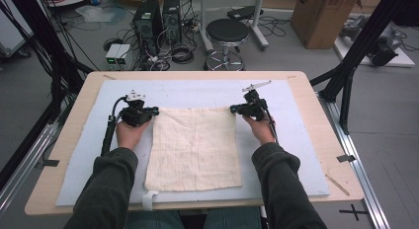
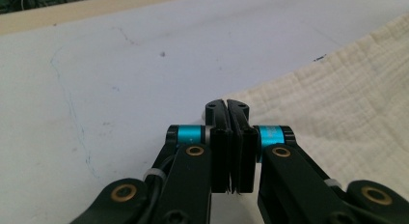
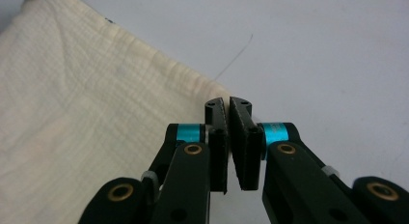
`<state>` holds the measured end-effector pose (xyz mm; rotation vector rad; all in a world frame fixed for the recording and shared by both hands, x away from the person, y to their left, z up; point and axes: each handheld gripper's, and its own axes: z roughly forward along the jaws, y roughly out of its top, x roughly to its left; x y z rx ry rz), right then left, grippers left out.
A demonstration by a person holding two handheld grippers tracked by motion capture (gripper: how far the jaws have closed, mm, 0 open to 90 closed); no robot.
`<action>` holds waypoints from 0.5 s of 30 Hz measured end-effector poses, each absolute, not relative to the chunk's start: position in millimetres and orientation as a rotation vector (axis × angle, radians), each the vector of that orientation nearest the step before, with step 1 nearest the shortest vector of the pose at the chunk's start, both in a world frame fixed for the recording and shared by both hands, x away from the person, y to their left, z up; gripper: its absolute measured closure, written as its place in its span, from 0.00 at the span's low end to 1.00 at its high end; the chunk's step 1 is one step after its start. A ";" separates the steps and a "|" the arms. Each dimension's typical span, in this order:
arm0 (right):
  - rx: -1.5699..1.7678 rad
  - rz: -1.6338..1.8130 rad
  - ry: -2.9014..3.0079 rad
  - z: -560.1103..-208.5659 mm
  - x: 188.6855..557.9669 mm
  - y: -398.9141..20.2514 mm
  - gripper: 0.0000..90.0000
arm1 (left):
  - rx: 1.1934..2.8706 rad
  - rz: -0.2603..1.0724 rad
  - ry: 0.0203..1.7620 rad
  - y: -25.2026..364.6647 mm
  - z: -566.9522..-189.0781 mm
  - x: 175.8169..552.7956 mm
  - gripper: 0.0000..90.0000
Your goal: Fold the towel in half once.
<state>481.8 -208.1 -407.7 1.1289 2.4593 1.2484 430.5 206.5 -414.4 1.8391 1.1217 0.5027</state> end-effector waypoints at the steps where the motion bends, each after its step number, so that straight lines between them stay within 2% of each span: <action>1: 1.118 1.264 2.451 -405.2 480.6 -209.8 0.96 | 1.838 0.501 1.110 206.8 -412.3 428.9 0.97; 10: 0.997 1.343 2.400 -380.9 462.1 -216.2 0.96 | 1.895 0.549 1.012 206.4 -393.7 410.6 0.97; 15: 0.965 1.363 2.431 -381.4 452.4 -212.5 0.95 | 1.888 0.551 0.980 207.1 -387.7 397.8 0.97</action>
